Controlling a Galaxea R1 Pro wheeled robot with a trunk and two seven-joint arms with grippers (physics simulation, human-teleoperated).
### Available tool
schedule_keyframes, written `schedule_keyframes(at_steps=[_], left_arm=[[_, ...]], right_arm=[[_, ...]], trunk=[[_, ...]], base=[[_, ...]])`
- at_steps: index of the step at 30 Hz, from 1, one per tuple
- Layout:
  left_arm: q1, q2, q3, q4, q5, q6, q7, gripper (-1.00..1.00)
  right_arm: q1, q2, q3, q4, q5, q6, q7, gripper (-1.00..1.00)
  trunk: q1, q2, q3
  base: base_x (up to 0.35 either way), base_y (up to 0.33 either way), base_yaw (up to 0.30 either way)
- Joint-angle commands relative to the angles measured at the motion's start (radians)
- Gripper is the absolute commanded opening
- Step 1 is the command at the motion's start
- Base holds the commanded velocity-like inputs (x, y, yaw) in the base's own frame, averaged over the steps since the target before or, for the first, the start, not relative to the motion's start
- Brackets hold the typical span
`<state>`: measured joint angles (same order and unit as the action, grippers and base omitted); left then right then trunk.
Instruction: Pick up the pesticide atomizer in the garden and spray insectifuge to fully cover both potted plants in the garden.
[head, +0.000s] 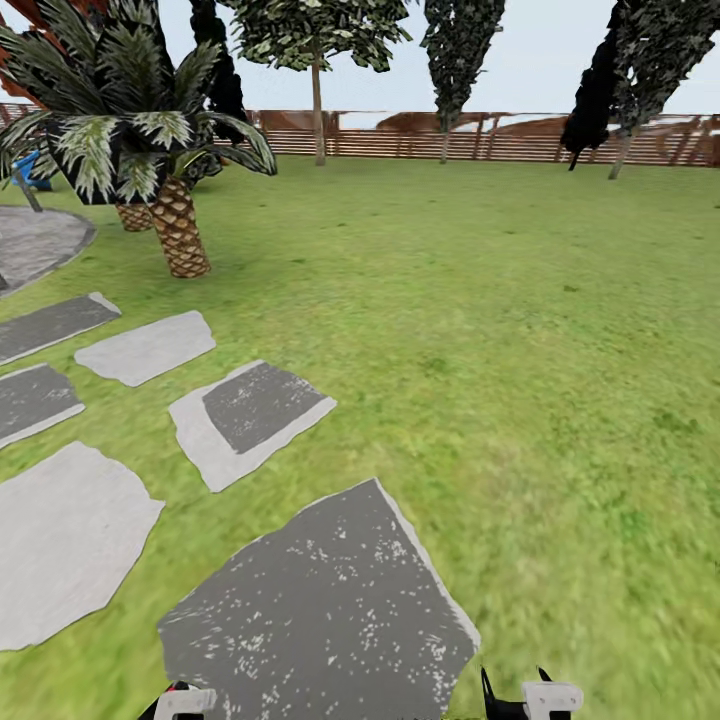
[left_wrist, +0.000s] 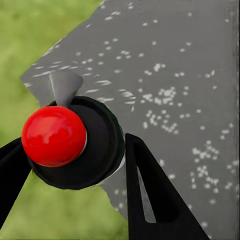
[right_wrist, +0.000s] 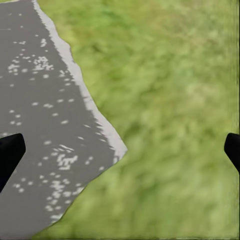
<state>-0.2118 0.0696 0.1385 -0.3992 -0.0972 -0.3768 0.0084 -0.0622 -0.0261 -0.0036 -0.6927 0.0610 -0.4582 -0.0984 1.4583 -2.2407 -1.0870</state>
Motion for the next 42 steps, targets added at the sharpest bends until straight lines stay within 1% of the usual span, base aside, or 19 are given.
schedule_keyframes(at_steps=[1,42], left_arm=[[-0.001,-0.001,0.006,0.0,-0.01,-0.004,0.001,-1.0],[0.0,-0.004,0.006,0.0,-0.012,-0.004,-0.002,-1.0]], right_arm=[[-0.001,0.0,0.0,0.001,0.007,-0.002,-0.006,1.0],[-0.001,0.0,-0.002,-0.004,0.005,-0.002,-0.007,1.0]], trunk=[[0.0,0.0,-0.001],[0.0,0.0,-0.001]], base=[[0.0,0.0,-0.3],[0.0,0.0,-0.3]])
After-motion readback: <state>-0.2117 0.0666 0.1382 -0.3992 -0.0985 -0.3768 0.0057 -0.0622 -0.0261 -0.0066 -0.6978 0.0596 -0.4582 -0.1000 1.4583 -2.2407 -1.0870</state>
